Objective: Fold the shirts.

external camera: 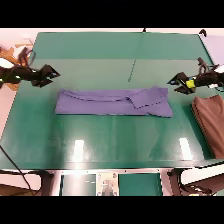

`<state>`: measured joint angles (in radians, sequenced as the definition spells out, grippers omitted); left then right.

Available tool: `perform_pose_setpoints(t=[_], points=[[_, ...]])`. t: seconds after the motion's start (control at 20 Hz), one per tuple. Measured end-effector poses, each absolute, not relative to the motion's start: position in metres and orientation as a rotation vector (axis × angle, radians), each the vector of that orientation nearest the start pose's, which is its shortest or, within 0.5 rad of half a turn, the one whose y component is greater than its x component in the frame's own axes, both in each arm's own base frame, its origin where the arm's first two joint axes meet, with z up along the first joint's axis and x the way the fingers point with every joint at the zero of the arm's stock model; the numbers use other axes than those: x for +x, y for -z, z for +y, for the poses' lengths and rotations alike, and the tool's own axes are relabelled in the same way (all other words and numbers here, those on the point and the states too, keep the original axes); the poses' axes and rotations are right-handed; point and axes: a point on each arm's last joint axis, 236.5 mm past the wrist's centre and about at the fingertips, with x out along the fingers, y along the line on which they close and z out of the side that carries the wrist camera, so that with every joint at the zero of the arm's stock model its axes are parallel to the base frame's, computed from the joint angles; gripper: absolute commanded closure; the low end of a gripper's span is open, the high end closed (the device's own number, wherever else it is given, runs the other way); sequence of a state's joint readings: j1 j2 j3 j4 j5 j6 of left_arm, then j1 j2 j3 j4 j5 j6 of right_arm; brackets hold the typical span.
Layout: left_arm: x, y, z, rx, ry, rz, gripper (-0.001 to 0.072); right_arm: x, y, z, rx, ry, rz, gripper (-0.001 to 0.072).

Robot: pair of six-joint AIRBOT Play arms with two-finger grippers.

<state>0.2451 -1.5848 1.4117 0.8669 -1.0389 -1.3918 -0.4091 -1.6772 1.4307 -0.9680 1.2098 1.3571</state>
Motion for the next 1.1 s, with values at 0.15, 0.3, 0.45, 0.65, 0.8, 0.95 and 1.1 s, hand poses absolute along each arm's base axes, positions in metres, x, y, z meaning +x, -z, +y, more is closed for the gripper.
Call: perform_pose_setpoints(t=[0.15, 0.3, 0.45, 0.65, 0.8, 0.95, 1.1], points=[[0.490, -0.035, -0.002, -0.659, 0.219, 1.079, 0.0674, 0.432, 0.055, -0.077, 0.637, -0.176, 1.333, 0.0060], [0.485, -0.042, -0.006, -0.670, 0.252, 1.096, 0.0683, 0.419, 0.081, -0.060, 0.675, -0.306, 1.409, 0.0060], [0.483, -0.048, -0.022, -0.682, 0.301, 1.103, 0.0683, 0.421, 0.089, -0.026, 0.754, -0.447, 1.421, 0.0067], [0.479, -0.053, -0.067, -0.639, 0.404, 1.123, 0.0684, 0.431, 0.105, 0.002, 0.738, -0.498, 1.423, 0.0525], [0.478, -0.055, -0.122, -0.561, 0.500, 1.120, 0.0684, 0.435, 0.108, 0.015, 0.712, -0.516, 1.429, 0.0696], [0.477, -0.049, -0.190, -0.472, 0.591, 1.092, 0.0684, 0.442, 0.096, 0.016, 0.675, -0.518, 1.412, 0.0697], [0.467, -0.021, -0.267, -0.397, 0.671, 1.095, 0.0684, 0.451, 0.048, 0.023, 0.643, -0.565, 1.357, 0.0696]])
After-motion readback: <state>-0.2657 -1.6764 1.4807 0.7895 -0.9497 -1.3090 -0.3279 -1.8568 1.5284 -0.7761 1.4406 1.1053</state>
